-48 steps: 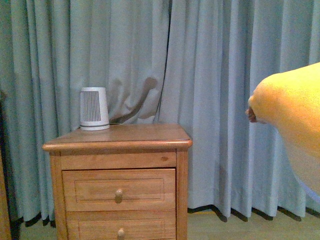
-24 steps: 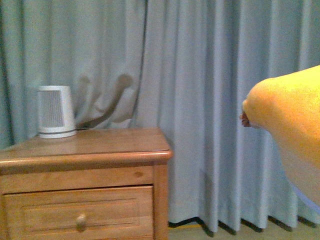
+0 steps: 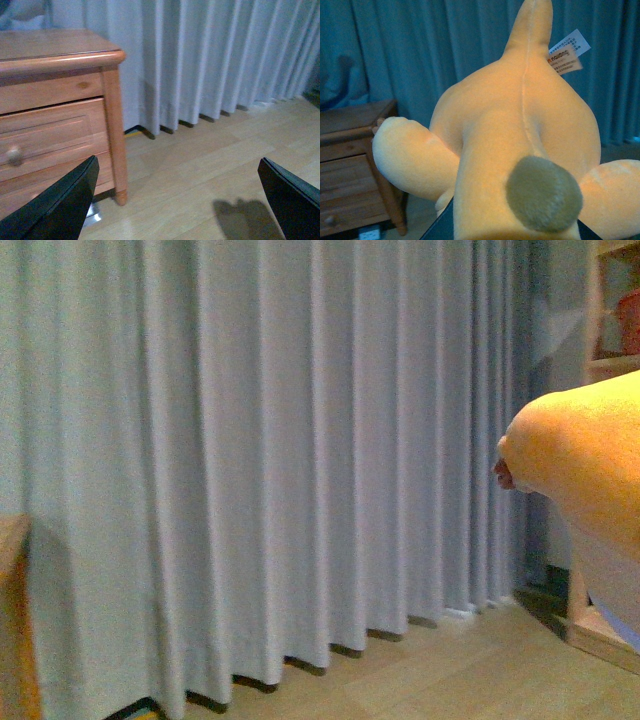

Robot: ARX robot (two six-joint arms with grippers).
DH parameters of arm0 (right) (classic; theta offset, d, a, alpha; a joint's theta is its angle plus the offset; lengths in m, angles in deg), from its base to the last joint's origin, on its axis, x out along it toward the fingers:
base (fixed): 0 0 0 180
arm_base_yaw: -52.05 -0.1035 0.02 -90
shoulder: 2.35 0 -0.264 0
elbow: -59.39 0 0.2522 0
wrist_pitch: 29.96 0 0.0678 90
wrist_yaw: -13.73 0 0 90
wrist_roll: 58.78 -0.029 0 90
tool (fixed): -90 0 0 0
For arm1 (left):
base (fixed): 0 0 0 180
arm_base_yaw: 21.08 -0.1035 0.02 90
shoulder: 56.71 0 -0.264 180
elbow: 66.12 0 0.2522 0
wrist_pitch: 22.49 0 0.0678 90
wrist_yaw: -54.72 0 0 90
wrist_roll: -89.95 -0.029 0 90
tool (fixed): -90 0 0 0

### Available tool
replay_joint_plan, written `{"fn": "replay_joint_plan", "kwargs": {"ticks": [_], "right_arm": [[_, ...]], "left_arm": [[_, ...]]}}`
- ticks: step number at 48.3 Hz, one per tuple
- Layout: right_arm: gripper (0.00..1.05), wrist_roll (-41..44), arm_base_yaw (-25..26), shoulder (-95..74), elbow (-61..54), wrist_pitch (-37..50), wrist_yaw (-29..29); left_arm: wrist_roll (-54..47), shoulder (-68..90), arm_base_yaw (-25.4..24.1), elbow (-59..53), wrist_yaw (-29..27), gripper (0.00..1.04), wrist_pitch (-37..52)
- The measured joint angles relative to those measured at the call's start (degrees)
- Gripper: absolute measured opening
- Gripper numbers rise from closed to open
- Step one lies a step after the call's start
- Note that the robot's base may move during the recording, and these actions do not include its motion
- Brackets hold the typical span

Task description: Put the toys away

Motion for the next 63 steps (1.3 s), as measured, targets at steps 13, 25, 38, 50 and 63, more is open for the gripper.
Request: {"fn": "replay_joint_plan", "kwargs": {"ticks": [13, 25, 38, 50, 63], "right_arm": [[0.20, 0.0, 0.0, 0.1, 0.0, 0.0, 0.0], [0.20, 0.0, 0.0, 0.0, 0.0, 0.0, 0.0], [0.20, 0.0, 0.0, 0.0, 0.0, 0.0, 0.1], [0.20, 0.0, 0.0, 0.0, 0.0, 0.0, 0.1], [0.20, 0.1, 0.2, 0.3, 0.0, 0.0, 0.7]], "left_arm": [[0.0, 0.0, 0.0, 0.0, -0.1, 0.99, 0.0], [0.0, 0.0, 0.0, 0.0, -0.1, 0.99, 0.0], [0.0, 0.0, 0.0, 0.0, -0.1, 0.99, 0.0], [0.0, 0.0, 0.1, 0.0, -0.1, 0.99, 0.0], [0.0, 0.0, 0.1, 0.0, 0.2, 0.99, 0.0]]}}
